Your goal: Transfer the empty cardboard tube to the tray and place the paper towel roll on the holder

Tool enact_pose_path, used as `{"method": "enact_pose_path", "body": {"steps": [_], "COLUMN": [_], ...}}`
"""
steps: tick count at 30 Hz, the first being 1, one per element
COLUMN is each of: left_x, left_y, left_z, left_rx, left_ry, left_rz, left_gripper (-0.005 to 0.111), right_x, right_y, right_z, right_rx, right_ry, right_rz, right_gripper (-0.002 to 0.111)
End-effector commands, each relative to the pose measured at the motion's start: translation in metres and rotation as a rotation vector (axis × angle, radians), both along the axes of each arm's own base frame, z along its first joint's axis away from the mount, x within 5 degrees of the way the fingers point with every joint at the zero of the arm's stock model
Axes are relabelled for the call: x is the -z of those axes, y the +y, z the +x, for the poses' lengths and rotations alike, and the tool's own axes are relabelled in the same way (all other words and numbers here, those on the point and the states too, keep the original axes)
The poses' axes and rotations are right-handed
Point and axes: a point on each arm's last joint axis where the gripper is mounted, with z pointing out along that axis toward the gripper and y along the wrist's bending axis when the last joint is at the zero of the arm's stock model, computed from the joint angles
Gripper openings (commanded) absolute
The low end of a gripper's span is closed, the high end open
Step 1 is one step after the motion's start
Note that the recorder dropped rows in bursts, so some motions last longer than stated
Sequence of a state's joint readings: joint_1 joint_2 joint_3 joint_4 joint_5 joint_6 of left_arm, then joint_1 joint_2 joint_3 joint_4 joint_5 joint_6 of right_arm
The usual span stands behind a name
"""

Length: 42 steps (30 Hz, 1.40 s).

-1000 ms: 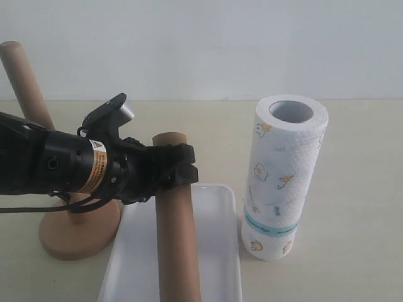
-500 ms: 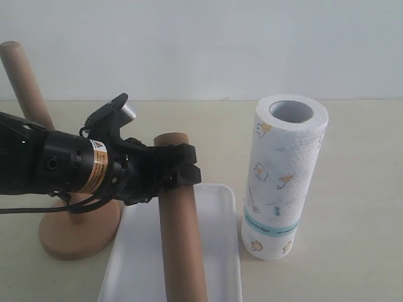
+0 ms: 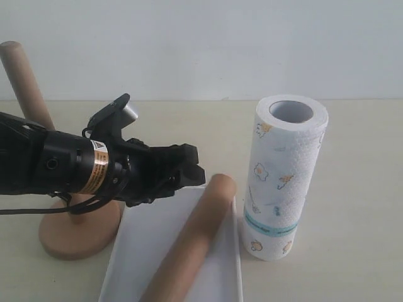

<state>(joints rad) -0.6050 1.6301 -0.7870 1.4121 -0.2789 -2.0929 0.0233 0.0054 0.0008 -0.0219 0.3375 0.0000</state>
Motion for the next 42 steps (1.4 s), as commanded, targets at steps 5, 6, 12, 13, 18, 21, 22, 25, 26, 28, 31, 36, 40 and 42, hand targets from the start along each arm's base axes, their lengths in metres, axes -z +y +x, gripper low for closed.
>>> {"method": "enact_pose_path", "body": {"steps": [5,6,12,13,18,21,22,25,26,28,31,36,40,42], "left_x": [-0.011,-0.015,-0.055,-0.066,-0.126,-0.171,-0.188,-0.230,-0.242,-0.267,-0.295,-0.324,-0.334,-0.335], "left_y": [-0.010,-0.012,-0.029,-0.030,-0.020,-0.005,0.000,0.017,0.021,0.033,0.051,0.088,0.121,0.137], "left_z": [-0.003,-0.003,-0.004,-0.006,-0.020,-0.036,-0.042,-0.060,-0.066,-0.079,-0.097,-0.123,-0.145,-0.157], "left_rx": [0.101,0.124,0.246,0.249,0.138,0.103,0.103,0.099,0.098,0.097,0.080,-0.059,-0.196,-0.255], "left_ry": [-0.007,-0.015,-0.169,-0.219,-0.450,-0.593,-0.647,-0.787,-0.829,-0.929,-1.056,-1.221,-1.324,-1.358], "left_rz": [-0.090,-0.105,-0.152,-0.135,-0.110,-0.155,-0.176,-0.230,-0.243,-0.258,-0.267,-0.257,-0.222,-0.218], "left_gripper": [0.004,0.004,0.004,0.004,0.004,0.004,0.004,0.004,0.004,0.004,0.004,0.004,0.004,0.004], "right_x": [-0.001,-0.001,-0.001,-0.001,-0.001,-0.001,-0.001,-0.001,-0.001,-0.001,-0.001,-0.001,-0.001,-0.001], "right_y": [0.000,0.000,0.000,0.000,0.000,0.000,0.000,0.000,0.000,0.000,0.000,0.000,0.000,0.000], "right_z": [0.000,0.000,0.000,0.000,0.000,0.000,0.000,0.000,0.000,0.000,0.000,0.000,0.000,0.000], "right_rx": [0.002,0.002,0.002,0.002,0.002,0.002,0.002,0.002,0.002,0.002,0.002,0.002,0.002,0.002], "right_ry": [-0.010,-0.010,-0.010,-0.010,-0.010,-0.010,-0.010,-0.010,-0.010,-0.010,-0.010,-0.010,-0.010,-0.010], "right_rz": [-0.005,-0.005,-0.005,-0.005,-0.005,-0.005,-0.005,-0.005,-0.005,-0.005,-0.005,-0.005,-0.005,-0.005], "right_gripper": [0.008,0.008,0.008,0.008,0.008,0.008,0.008,0.008,0.008,0.008,0.008,0.008,0.008,0.008]}}
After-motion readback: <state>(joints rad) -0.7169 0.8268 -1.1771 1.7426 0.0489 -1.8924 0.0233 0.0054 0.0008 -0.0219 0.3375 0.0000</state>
